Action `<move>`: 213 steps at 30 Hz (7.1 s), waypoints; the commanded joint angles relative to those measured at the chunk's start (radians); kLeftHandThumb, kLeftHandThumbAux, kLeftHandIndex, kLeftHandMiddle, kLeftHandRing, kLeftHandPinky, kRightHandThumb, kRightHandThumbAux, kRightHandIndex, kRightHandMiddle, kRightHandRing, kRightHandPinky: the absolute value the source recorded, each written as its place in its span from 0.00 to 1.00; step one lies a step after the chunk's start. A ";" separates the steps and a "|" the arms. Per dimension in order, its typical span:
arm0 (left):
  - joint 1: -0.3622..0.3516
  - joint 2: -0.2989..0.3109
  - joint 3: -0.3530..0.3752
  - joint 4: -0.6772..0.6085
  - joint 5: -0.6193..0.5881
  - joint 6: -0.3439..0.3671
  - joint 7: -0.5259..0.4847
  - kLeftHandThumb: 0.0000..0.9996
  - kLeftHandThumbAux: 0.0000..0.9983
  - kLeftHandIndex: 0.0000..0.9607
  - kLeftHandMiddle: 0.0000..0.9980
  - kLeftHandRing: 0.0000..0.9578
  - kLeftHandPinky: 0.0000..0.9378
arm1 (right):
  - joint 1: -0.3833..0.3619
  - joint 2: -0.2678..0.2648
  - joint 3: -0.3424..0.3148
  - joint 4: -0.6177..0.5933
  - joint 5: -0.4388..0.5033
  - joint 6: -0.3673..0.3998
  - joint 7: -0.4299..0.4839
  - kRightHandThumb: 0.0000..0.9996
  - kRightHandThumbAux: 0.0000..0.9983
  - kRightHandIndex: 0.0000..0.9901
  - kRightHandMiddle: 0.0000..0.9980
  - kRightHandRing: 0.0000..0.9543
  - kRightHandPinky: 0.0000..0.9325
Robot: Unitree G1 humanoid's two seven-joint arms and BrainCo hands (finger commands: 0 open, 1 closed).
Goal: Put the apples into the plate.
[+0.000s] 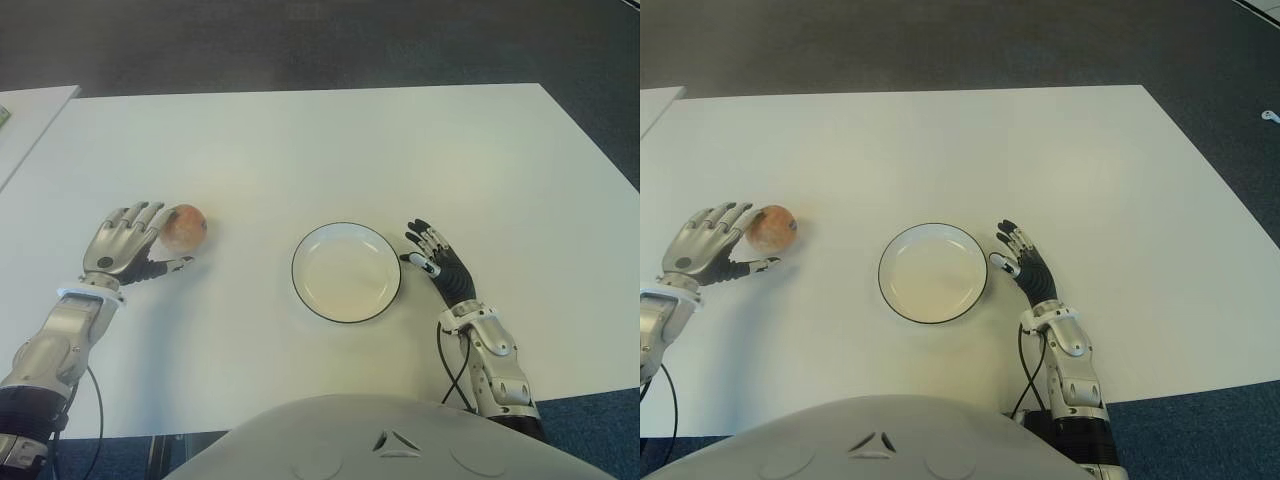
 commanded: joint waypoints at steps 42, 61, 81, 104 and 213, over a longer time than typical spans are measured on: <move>-0.088 -0.052 -0.083 0.081 -0.078 0.014 0.102 0.32 0.23 0.00 0.00 0.00 0.00 | -0.001 0.022 -0.005 0.111 -0.013 -0.029 -0.012 0.13 0.60 0.04 0.10 0.10 0.10; -0.210 -0.215 -0.065 0.016 -0.242 0.110 -0.021 0.38 0.23 0.00 0.00 0.00 0.00 | -0.015 0.018 -0.003 0.138 -0.010 -0.035 -0.006 0.12 0.60 0.03 0.09 0.09 0.10; -0.335 -0.290 -0.139 0.191 -0.261 0.162 -0.083 0.37 0.23 0.00 0.00 0.00 0.00 | -0.005 -0.002 -0.005 0.130 -0.027 -0.057 -0.007 0.10 0.60 0.01 0.09 0.09 0.06; -0.346 -0.302 -0.188 0.281 -0.254 0.156 -0.029 0.34 0.24 0.00 0.00 0.00 0.00 | 0.006 -0.013 -0.018 0.126 -0.014 -0.058 0.012 0.12 0.61 0.00 0.07 0.07 0.06; -0.237 -0.112 -0.141 -0.127 -0.193 0.214 -0.440 0.23 0.34 0.11 0.04 0.03 0.08 | -0.065 -0.008 -0.026 0.218 -0.005 -0.073 0.047 0.14 0.60 0.00 0.06 0.06 0.07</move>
